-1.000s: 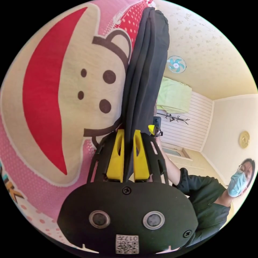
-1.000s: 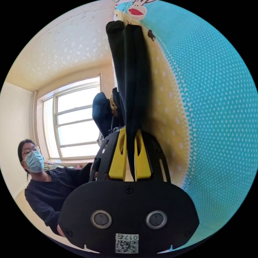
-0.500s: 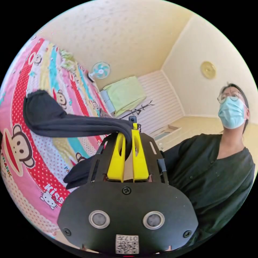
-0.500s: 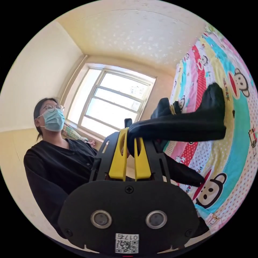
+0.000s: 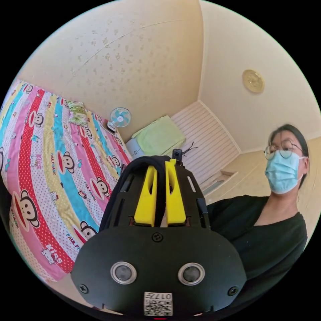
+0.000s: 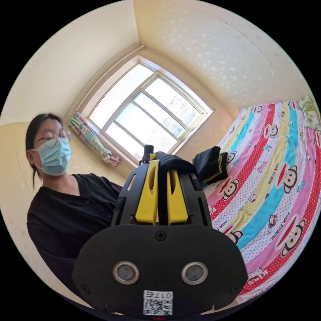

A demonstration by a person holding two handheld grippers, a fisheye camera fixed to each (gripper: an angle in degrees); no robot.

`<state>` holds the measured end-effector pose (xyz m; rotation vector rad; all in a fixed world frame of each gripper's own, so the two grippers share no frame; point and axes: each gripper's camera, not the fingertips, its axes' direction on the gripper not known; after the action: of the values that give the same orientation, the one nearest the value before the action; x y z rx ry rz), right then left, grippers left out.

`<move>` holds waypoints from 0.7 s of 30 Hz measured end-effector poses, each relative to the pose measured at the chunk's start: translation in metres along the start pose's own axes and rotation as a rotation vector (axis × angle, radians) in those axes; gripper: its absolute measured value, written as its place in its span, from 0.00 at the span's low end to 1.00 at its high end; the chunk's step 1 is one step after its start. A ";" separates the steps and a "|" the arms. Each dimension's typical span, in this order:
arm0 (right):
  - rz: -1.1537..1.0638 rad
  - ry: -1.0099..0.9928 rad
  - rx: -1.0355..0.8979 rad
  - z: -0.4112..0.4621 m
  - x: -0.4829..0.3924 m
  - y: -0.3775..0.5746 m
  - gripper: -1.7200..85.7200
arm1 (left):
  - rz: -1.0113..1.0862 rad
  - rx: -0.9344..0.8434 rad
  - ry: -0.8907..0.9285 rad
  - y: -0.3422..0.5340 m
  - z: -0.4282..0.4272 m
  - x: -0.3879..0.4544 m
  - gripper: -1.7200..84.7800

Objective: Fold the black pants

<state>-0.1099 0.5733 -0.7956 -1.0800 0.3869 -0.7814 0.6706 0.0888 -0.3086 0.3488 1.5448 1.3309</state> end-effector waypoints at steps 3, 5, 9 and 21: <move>0.118 0.083 -0.056 0.004 0.063 -0.016 0.02 | -0.137 -0.019 -0.057 -0.017 0.034 -0.060 0.07; 0.182 0.114 -0.065 0.006 0.095 -0.028 0.02 | -0.181 -0.021 -0.077 -0.030 0.051 -0.091 0.07; 0.198 0.250 -0.071 0.022 0.137 -0.046 0.02 | -0.197 -0.030 -0.189 -0.048 0.077 -0.145 0.08; 0.857 0.398 -0.326 0.102 0.276 0.214 0.16 | -0.784 -0.489 -0.395 0.171 0.140 -0.299 0.20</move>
<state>0.2220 0.4892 -0.9185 -0.9204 1.2512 -0.1488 0.8500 0.0023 0.0051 -0.2764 0.8348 0.8876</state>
